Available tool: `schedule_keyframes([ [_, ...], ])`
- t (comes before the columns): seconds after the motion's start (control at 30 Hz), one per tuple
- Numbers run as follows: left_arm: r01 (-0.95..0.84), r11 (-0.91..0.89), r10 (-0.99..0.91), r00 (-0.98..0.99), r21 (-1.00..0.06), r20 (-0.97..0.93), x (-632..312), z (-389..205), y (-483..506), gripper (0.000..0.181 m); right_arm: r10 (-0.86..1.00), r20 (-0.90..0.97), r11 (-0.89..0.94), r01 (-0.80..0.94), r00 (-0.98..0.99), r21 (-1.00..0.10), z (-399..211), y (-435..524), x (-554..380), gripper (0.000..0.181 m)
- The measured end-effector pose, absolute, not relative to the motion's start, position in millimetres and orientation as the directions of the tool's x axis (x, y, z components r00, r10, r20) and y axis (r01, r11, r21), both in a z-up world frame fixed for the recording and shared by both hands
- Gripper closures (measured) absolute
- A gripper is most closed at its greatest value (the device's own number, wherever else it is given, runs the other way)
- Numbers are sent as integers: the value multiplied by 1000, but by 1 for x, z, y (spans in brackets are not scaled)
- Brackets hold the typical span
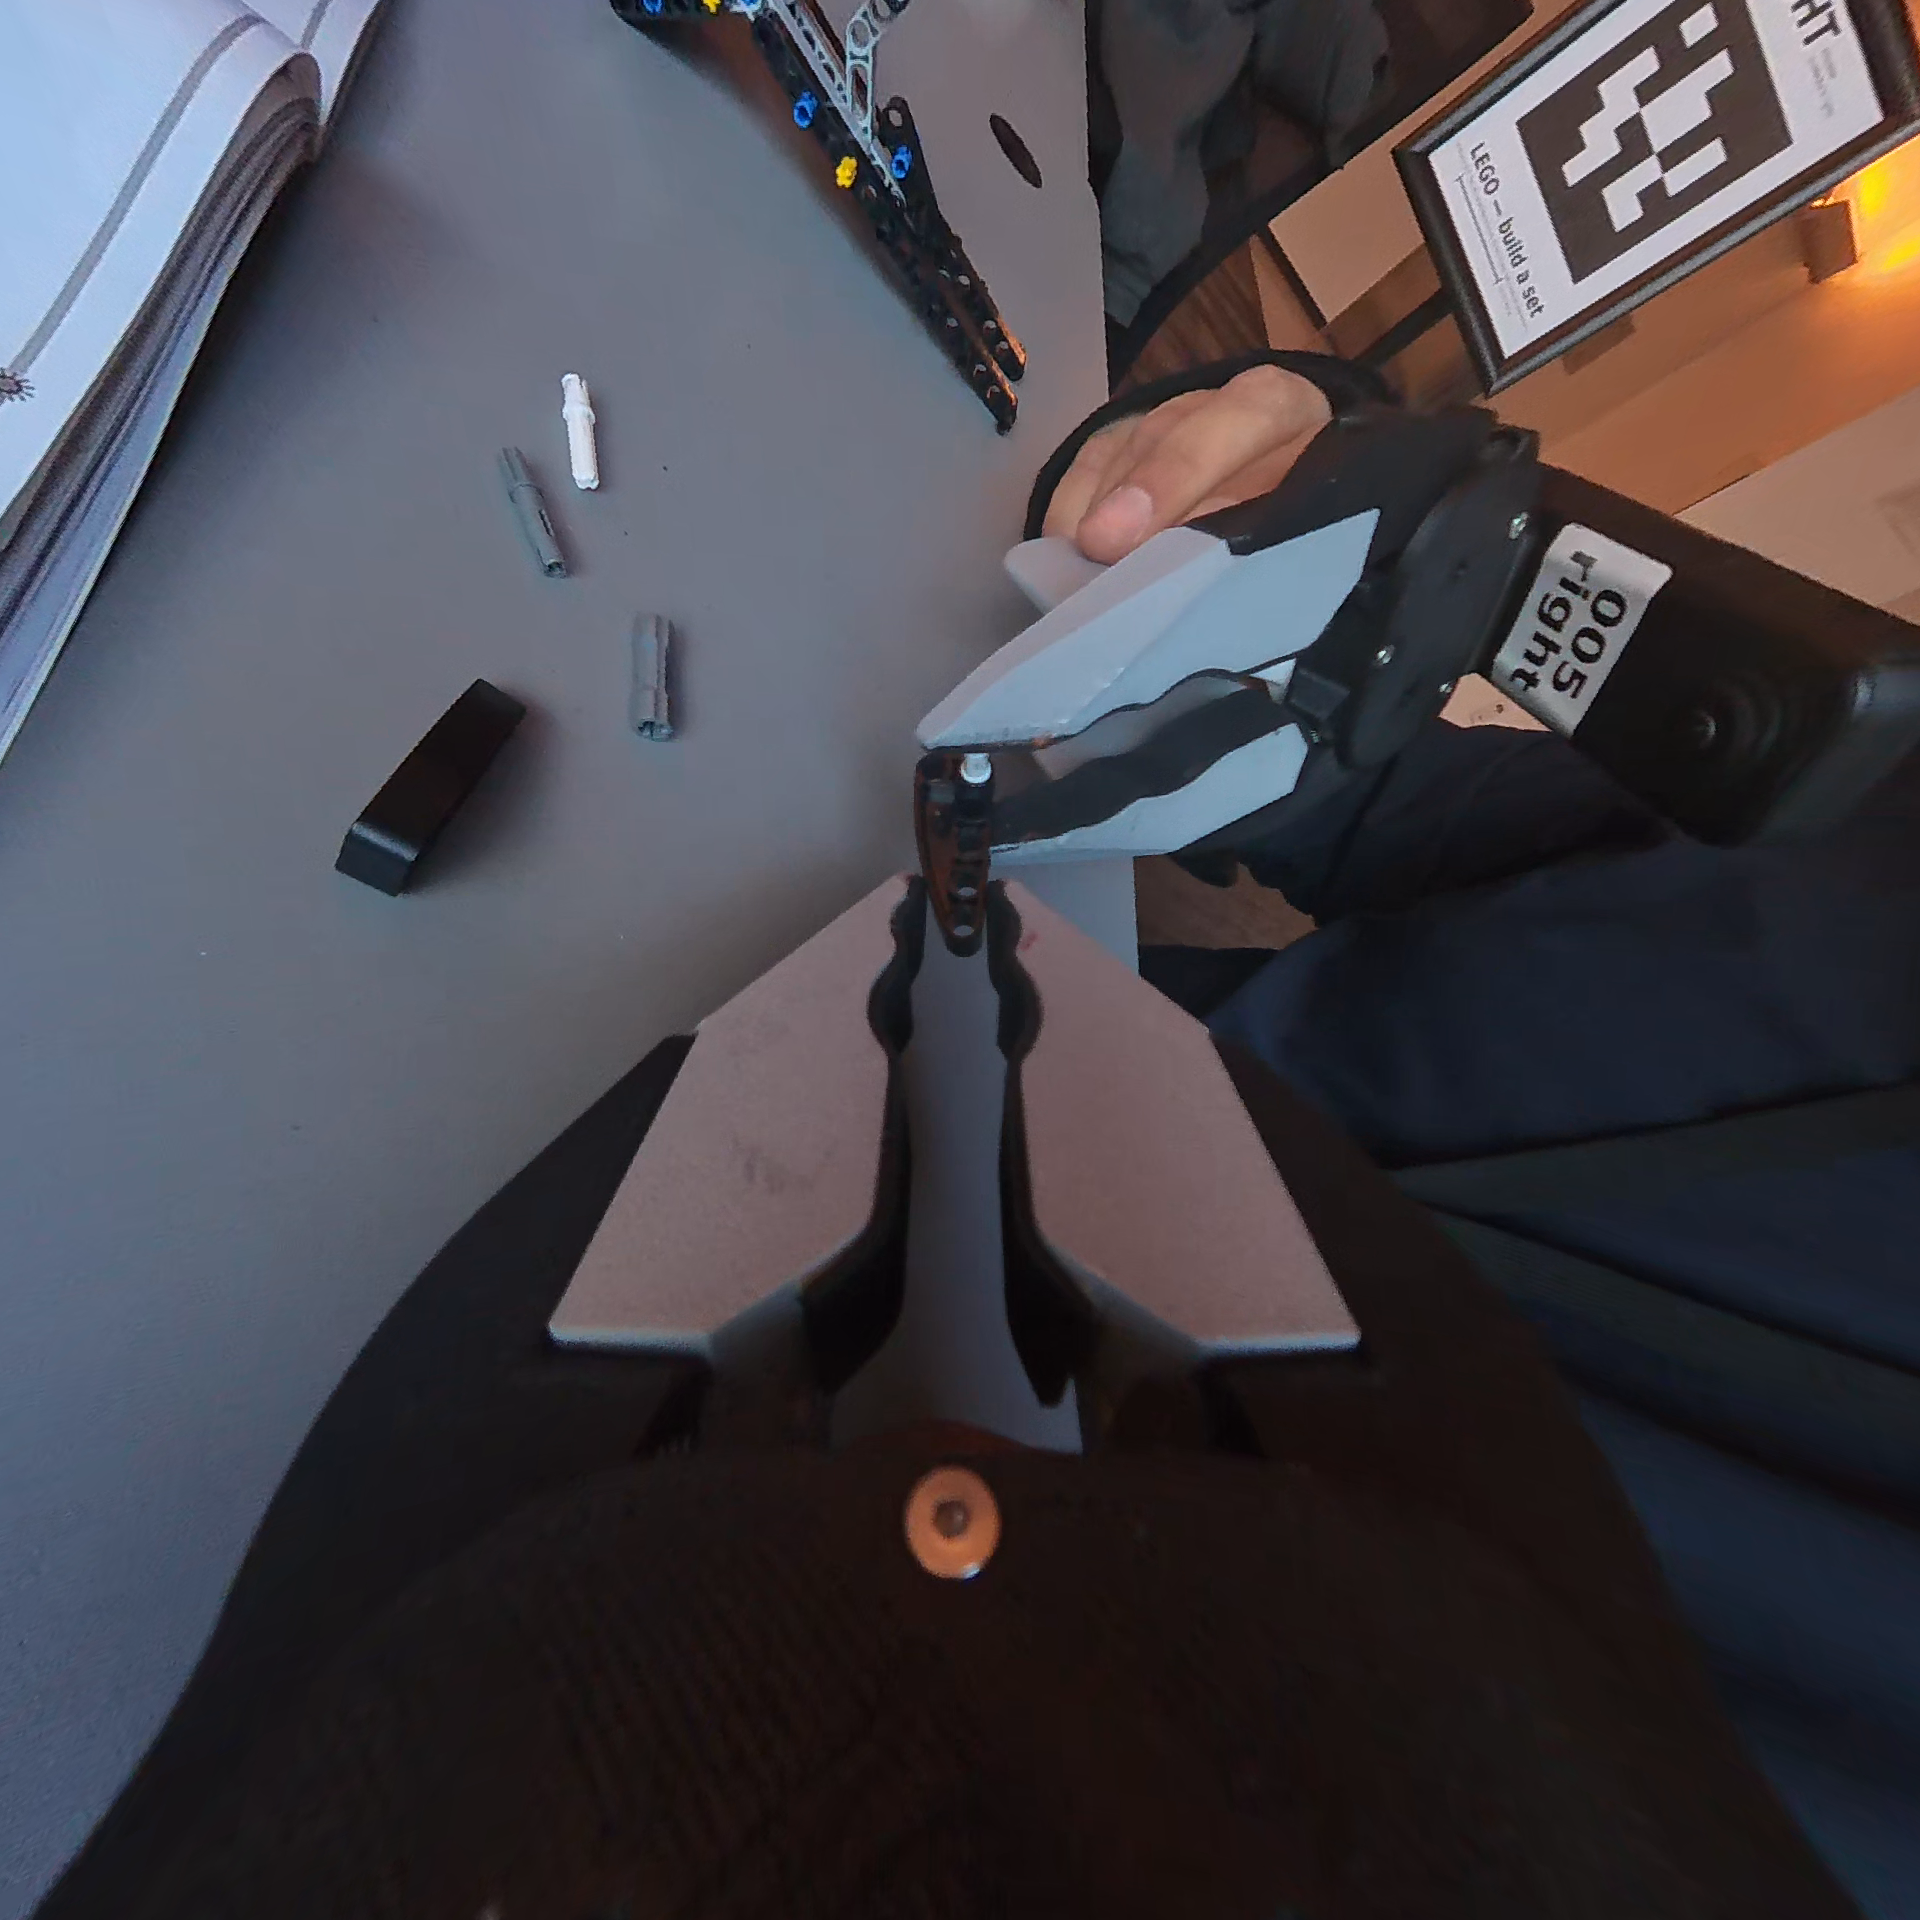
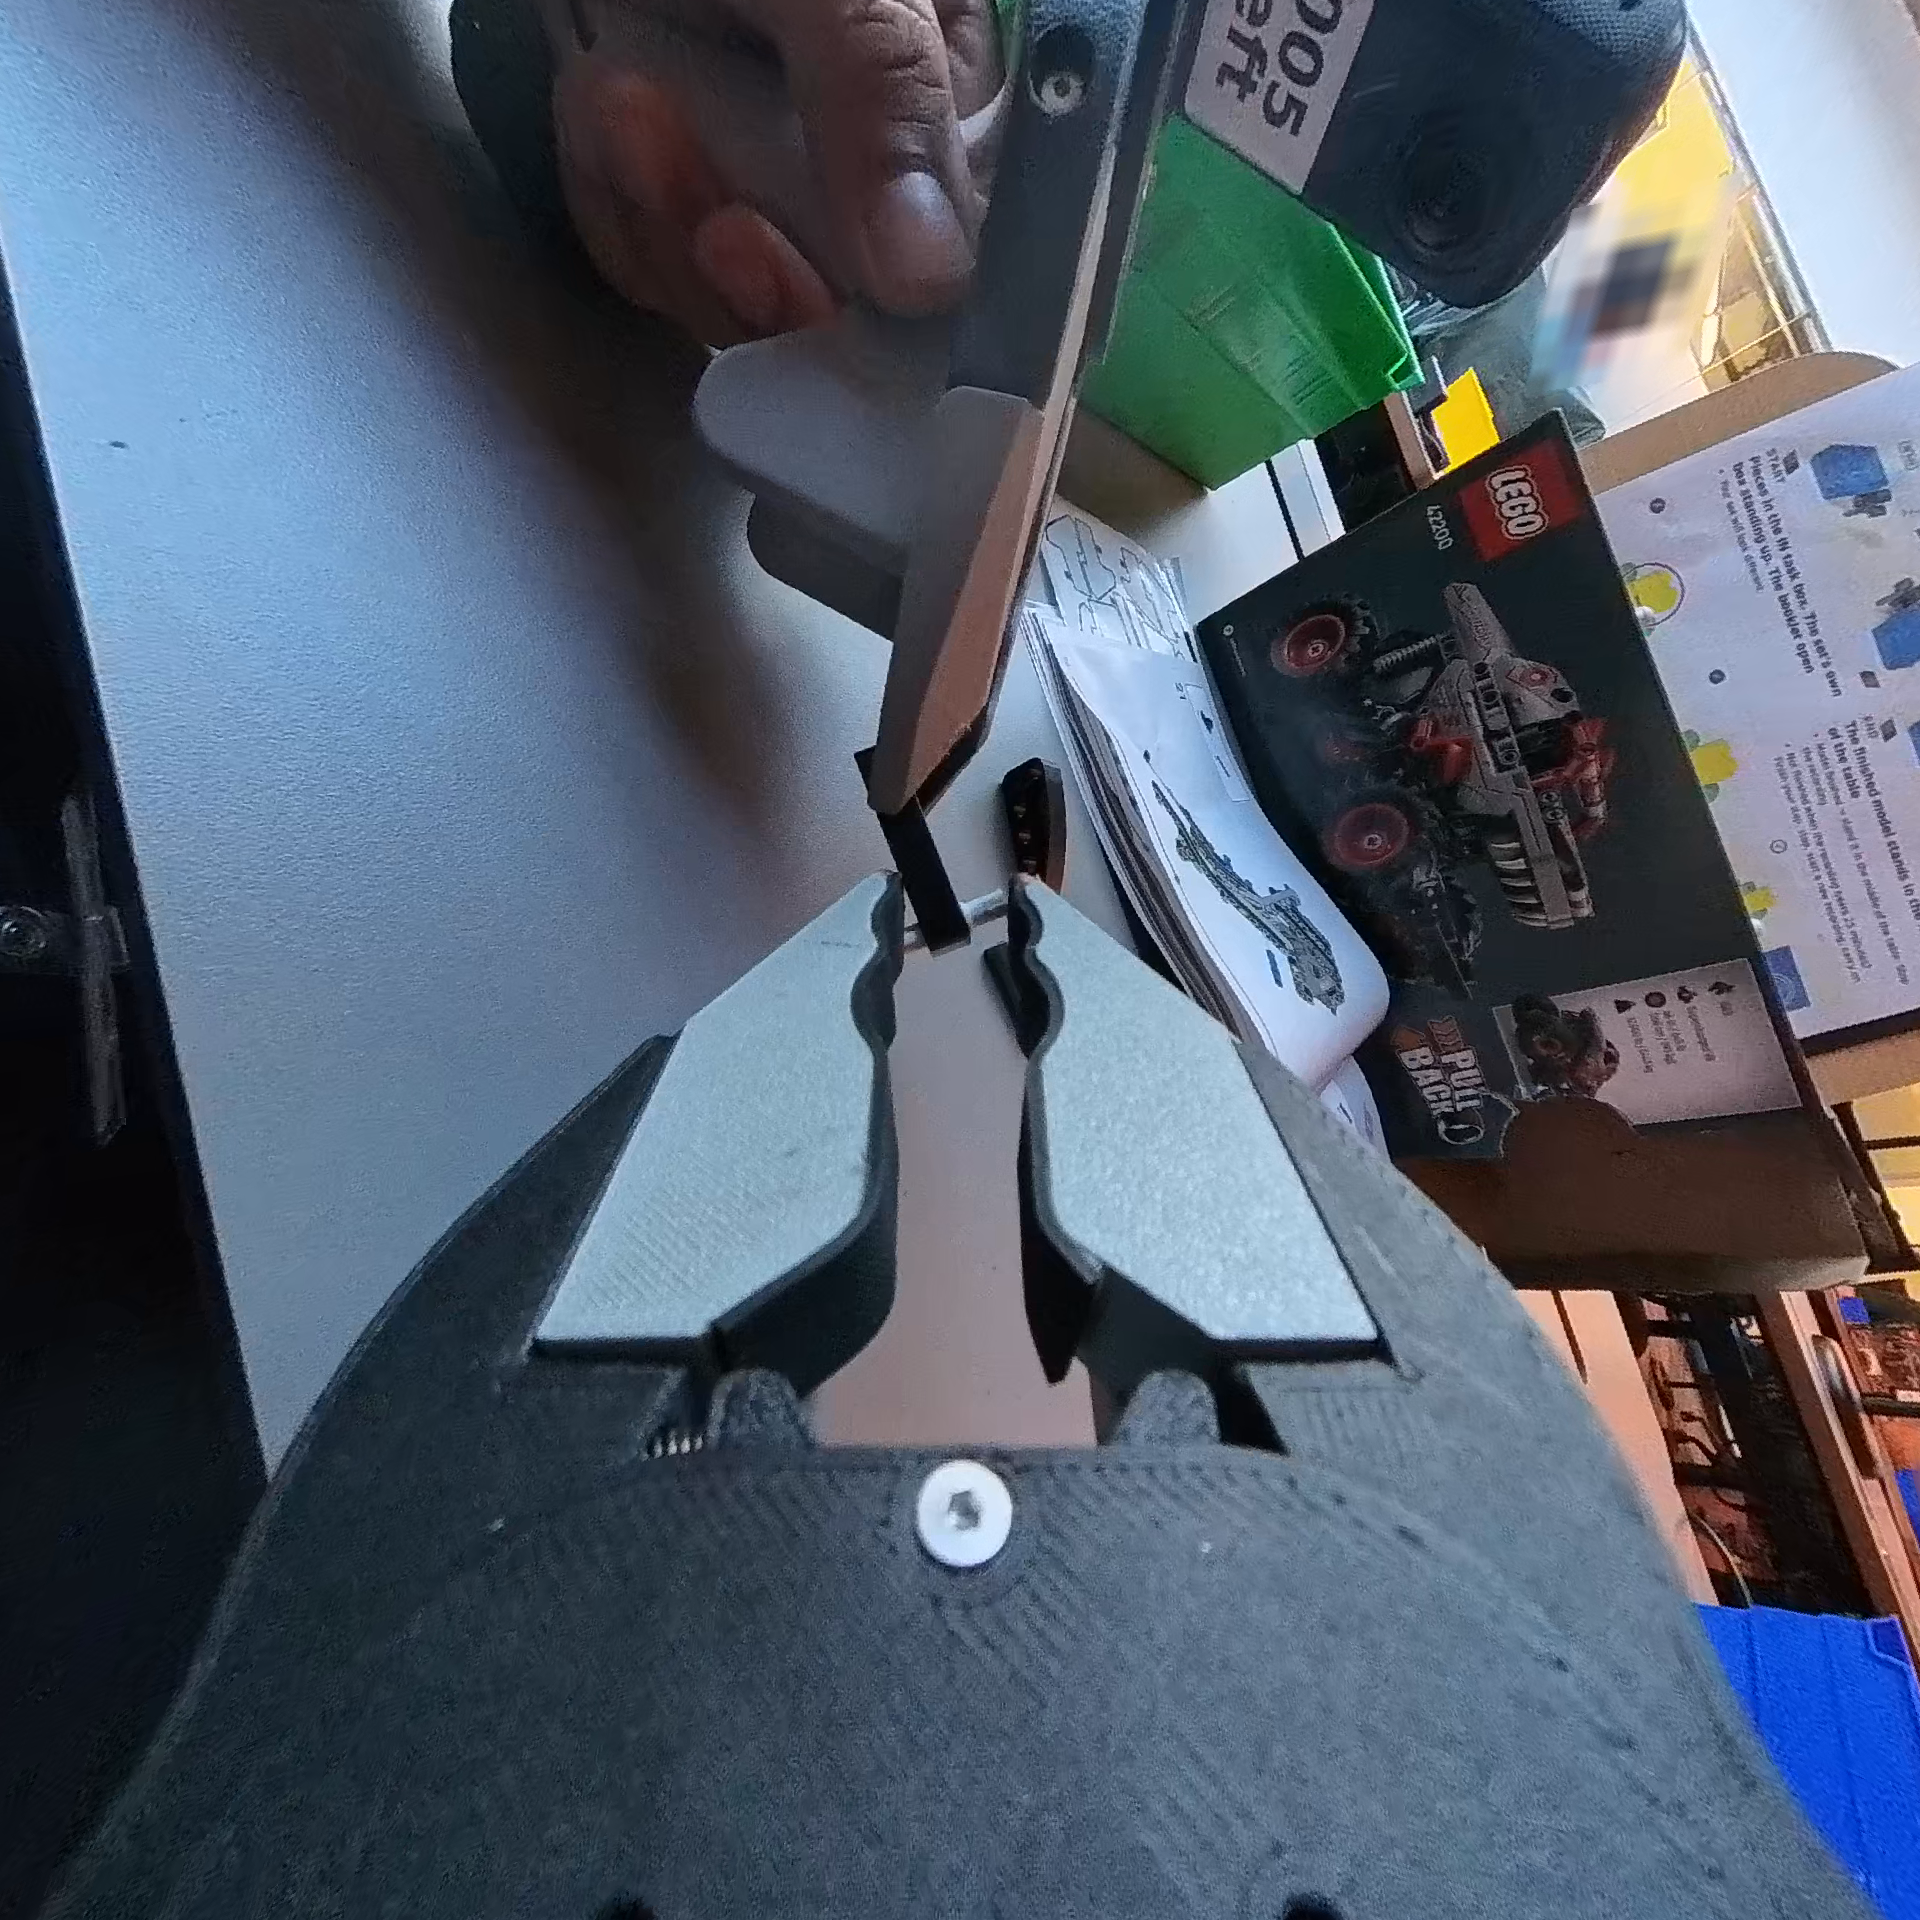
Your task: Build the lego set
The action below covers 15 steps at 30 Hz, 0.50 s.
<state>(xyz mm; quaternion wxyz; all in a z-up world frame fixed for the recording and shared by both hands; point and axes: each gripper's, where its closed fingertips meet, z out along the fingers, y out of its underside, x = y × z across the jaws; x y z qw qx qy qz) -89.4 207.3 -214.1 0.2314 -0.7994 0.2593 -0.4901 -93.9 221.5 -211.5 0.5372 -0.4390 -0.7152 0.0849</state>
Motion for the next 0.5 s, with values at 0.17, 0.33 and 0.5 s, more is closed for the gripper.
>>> schedule_keyframes([
  [0.17, -195, -753, -648, 385, -629, 657, -89, -215, 207, 171, 711, 702, 609, 536, -40, -585, -212, 221, -93, 164],
  [0.33, -215, -734, -668, 402, -644, 626, -89, -216, 207, 172, 709, 704, 612, 538, -46, -580, -213, 221, -93, 164],
  [0.5, -221, -723, -676, 422, -655, 604, -91, -218, 210, 172, 726, 687, 593, 543, -42, -594, -214, 222, -92, 164],
])
